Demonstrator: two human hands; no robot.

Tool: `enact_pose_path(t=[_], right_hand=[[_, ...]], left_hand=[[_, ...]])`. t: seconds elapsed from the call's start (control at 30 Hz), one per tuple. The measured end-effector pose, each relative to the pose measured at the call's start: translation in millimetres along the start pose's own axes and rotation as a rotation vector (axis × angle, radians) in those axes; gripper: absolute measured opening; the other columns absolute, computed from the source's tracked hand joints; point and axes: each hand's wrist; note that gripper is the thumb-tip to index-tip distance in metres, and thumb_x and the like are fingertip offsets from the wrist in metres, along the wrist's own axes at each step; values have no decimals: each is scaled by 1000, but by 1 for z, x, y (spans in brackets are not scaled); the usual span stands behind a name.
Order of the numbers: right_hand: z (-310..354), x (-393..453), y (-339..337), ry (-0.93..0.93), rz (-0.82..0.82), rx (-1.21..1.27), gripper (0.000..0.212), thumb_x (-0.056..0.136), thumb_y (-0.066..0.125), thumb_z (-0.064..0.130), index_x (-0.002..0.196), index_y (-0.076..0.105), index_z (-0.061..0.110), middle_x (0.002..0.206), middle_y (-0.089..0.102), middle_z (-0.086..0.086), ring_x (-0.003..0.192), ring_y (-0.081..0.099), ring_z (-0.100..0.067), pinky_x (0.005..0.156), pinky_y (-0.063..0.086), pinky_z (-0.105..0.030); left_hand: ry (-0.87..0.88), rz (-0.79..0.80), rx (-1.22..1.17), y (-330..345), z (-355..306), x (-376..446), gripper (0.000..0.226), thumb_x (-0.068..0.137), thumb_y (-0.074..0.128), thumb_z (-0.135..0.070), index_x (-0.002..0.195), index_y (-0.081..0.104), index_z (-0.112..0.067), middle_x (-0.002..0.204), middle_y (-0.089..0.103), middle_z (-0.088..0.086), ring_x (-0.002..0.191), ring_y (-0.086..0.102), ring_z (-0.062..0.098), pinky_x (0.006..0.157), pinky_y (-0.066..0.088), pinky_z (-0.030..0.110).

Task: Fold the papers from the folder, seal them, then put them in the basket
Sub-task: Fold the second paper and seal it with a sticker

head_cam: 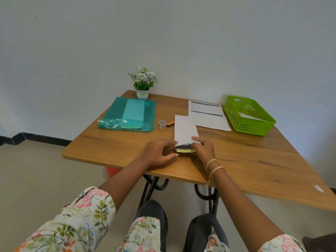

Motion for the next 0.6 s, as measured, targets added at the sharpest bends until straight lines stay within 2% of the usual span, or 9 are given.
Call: enact_pose_path(t=[0.07, 0.13, 0.2, 0.3, 0.37, 0.43, 0.5, 0.6], right_hand=[[5, -2, -11, 31, 160, -58, 48, 83, 57, -1, 129, 56, 14, 127, 49, -6, 105, 51, -20, 79, 55, -27], [5, -2, -21, -29, 264, -221, 56, 82, 58, -4, 132, 50, 20, 131, 44, -7, 100, 51, -18, 68, 50, -19], [0, -1, -28, -139, 302, -379, 56, 84, 60, -1, 133, 47, 24, 136, 44, -8, 108, 51, -20, 72, 47, -17], [-7, -3, -33, -209, 256, -417, 47, 87, 64, 9, 129, 52, 24, 137, 49, -8, 117, 53, -25, 83, 50, -24], [-9, -5, -35, -221, 211, -398, 42, 84, 71, 16, 124, 58, 23, 132, 54, -6, 113, 55, -24, 84, 51, -25], [-11, -7, -37, -241, 203, -445, 39, 79, 76, 21, 116, 65, 22, 123, 58, -3, 99, 58, -15, 74, 50, -15], [-11, -9, -38, -270, 212, -490, 36, 76, 79, 26, 111, 70, 21, 110, 59, 5, 81, 54, -6, 61, 41, -9], [-13, -10, -39, -268, 198, -474, 33, 72, 82, 31, 102, 73, 22, 99, 54, 10, 77, 52, -7, 60, 37, -9]], left_hand=[[-32, 23, 4, 7, -4, 5, 58, 83, 59, -56, 136, 48, -35, 124, 62, -8, 107, 57, 9, 85, 52, 31], [-40, 11, 10, 11, -8, 9, 56, 84, 64, -49, 136, 49, -34, 125, 63, -6, 108, 57, 10, 85, 51, 30], [-57, -20, -11, 12, -12, 14, 49, 86, 66, -39, 133, 52, -34, 123, 64, -6, 107, 58, 11, 83, 51, 29], [-109, -45, -54, 14, -13, 18, 37, 89, 63, -31, 125, 61, -34, 116, 66, -6, 101, 58, 11, 80, 52, 31], [-119, -32, -36, 15, -14, 19, 29, 89, 63, -35, 118, 66, -34, 106, 66, -7, 93, 57, 10, 71, 50, 28], [-115, -12, -9, 15, -16, 19, 30, 86, 65, -43, 114, 68, -35, 99, 61, -9, 86, 52, 8, 61, 39, 22], [-107, 9, 11, 15, -17, 18, 39, 79, 68, -54, 113, 68, -34, 100, 57, -9, 85, 48, 6, 60, 34, 20], [-120, 24, -11, 17, -14, 16, 51, 71, 70, -63, 111, 69, -32, 107, 54, -10, 94, 48, 6, 69, 44, 22]])
Point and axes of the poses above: each hand's wrist, its own x-axis towards the middle knuckle, its own y-axis out of the palm, z = x × y
